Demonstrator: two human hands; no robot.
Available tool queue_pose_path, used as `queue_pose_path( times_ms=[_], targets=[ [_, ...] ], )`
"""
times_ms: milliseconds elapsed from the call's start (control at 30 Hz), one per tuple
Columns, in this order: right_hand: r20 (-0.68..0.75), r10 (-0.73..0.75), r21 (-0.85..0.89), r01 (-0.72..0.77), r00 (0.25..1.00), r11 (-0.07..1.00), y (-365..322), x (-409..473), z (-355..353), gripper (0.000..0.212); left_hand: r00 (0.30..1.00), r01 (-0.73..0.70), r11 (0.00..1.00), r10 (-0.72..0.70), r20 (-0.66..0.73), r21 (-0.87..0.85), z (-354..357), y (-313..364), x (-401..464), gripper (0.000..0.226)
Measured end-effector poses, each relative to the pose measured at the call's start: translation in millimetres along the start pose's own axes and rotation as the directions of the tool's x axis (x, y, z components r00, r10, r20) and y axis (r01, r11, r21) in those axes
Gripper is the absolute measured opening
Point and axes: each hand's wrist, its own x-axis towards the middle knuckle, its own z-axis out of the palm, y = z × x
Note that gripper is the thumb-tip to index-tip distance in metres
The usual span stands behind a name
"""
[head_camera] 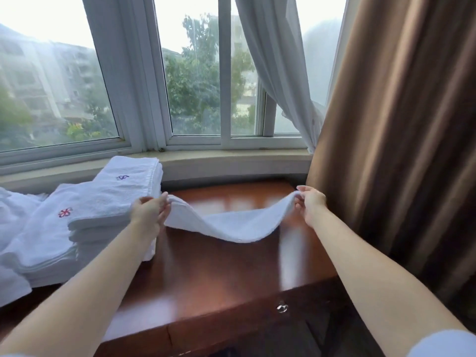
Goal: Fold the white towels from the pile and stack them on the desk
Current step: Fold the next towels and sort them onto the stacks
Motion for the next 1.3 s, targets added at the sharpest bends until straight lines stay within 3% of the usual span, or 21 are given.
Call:
queue_pose_path(
  times_ms=[100, 233, 333, 433, 500, 567, 633, 733, 800, 833, 900, 967, 1100, 1200, 1300],
  targets=[
    [-0.011, -0.128, 0.320, 0.125, 0.992, 0.939, -47.0, -11.4, 17.9, 0.033, 0.996, -0.051, 0.959, 0.070, 0.061, -0.278, 32.5, 45.4, -9.2, 0.018],
    [-0.145, -0.176, 0.532, 0.227, 0.974, 0.815, -78.5, -28.3, 14.1, 0.032, 0.996, -0.078, 0.911, 0.092, 0.015, -0.406, 37.1, 75.0, -20.1, 0.026],
    [-0.311, -0.241, 0.493, 0.373, 0.919, 0.786, -86.4, -35.3, 11.5, 0.029, 0.996, -0.093, 0.899, 0.087, -0.033, -0.429, 36.0, 81.3, -22.2, 0.024],
    [-0.495, -0.359, 0.328, 0.553, 0.791, 0.766, -86.2, -33.2, 21.0, 0.033, 0.997, 0.004, 0.905, -0.035, -0.067, -0.425, 37.7, 88.3, -13.2, 0.021],
    [-0.483, -0.487, 0.155, 0.619, 0.728, 0.770, -81.1, -26.4, 28.7, 0.033, 0.988, 0.047, 0.936, -0.095, -0.122, -0.349, 38.1, 88.8, -1.5, 0.024],
    [-0.380, -0.491, 0.045, 0.546, 0.784, 0.836, -68.7, -7.8, 33.2, 0.032, 0.979, 0.102, 0.973, -0.134, -0.151, -0.207, 33.8, 78.0, 10.4, 0.024],
    [-0.318, -0.389, -0.062, 0.390, 0.865, 0.919, -48.8, 19.8, 30.4, 0.030, 0.968, 0.202, 0.978, -0.208, -0.137, -0.057, 24.9, 58.9, 21.1, 0.029],
    [-0.261, -0.334, -0.295, 0.255, 0.906, 0.921, -11.3, 53.7, 19.6, 0.025, 0.958, 0.245, 0.967, -0.229, -0.172, 0.074, 13.3, 31.7, 36.9, 0.026],
    [-0.208, -0.338, -0.397, 0.236, 0.918, 0.887, 8.9, 69.0, 16.7, 0.023, 0.958, 0.249, 0.963, -0.229, -0.174, 0.101, 13.6, 16.3, 44.6, 0.016],
    [-0.192, -0.350, -0.408, 0.250, 0.917, 0.878, 15.3, 76.4, 16.8, 0.023, 0.963, 0.227, 0.970, -0.211, -0.165, 0.087, 15.6, 10.0, 49.5, 0.023],
    [-0.183, -0.396, -0.397, 0.301, 0.900, 0.867, 19.2, 89.2, 20.1, 0.024, 0.981, 0.139, 0.989, -0.130, -0.142, 0.054, 22.0, 2.7, 59.3, 0.029],
    [-0.186, -0.444, -0.373, 0.356, 0.876, 0.857, 18.7, 96.8, 24.7, 0.024, 0.990, 0.050, 0.998, -0.044, -0.130, 0.038, 26.9, -1.6, 66.2, 0.019],
    [-0.245, -0.454, -0.367, 0.351, 0.857, 0.861, 36.6, 96.9, 19.2, 0.024, 0.990, 0.021, 1.000, -0.019, -0.143, 0.012, 13.0, -28.1, 73.2, 0.025],
    [-0.360, -0.382, -0.373, 0.244, 0.851, 0.895, 71.5, 89.8, -1.4, 0.025, 0.971, 0.134, 0.989, -0.119, -0.209, 0.061, -10.2, -60.2, 69.5, 0.024],
    [-0.543, -0.279, -0.309, 0.121, 0.792, 0.943, 96.6, 74.9, -18.2, 0.027, 0.919, 0.247, 0.969, -0.231, -0.320, 0.007, -29.9, -81.6, 60.9, 0.014]
  ],
)
